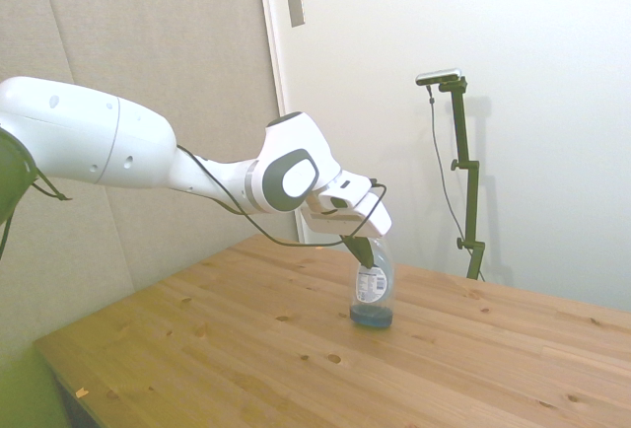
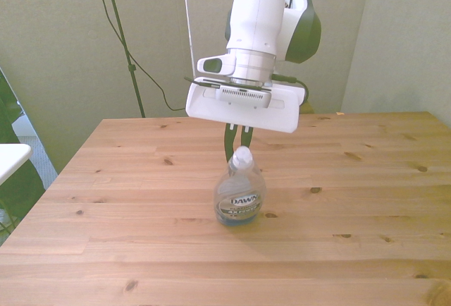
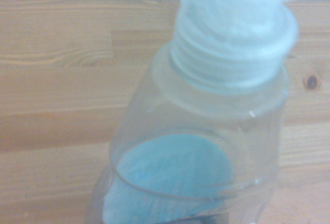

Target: Knock down the dish soap

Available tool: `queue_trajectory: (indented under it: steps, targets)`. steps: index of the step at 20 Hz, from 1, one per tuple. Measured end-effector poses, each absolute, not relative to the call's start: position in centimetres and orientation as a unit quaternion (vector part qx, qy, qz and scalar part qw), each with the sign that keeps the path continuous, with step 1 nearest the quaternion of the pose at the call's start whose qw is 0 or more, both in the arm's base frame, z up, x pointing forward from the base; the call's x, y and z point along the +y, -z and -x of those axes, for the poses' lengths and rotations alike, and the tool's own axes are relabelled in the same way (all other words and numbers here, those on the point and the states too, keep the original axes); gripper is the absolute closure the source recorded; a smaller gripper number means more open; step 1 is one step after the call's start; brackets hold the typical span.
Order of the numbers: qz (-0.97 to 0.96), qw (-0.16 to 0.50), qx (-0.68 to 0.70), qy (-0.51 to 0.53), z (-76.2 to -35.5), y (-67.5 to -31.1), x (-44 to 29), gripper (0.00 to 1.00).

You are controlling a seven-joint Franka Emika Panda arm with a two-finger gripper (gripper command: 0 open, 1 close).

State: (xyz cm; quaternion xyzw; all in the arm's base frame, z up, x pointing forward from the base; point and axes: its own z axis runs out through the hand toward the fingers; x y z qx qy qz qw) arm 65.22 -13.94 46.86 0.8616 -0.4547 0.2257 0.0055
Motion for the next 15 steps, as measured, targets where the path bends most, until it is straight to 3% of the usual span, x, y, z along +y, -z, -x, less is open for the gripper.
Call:
queue_trajectory:
  steps: [15]
  targets:
    - [-0.817, -0.003, -0.499, -0.289, -68.5, -43.7, -15.5, 1.00]
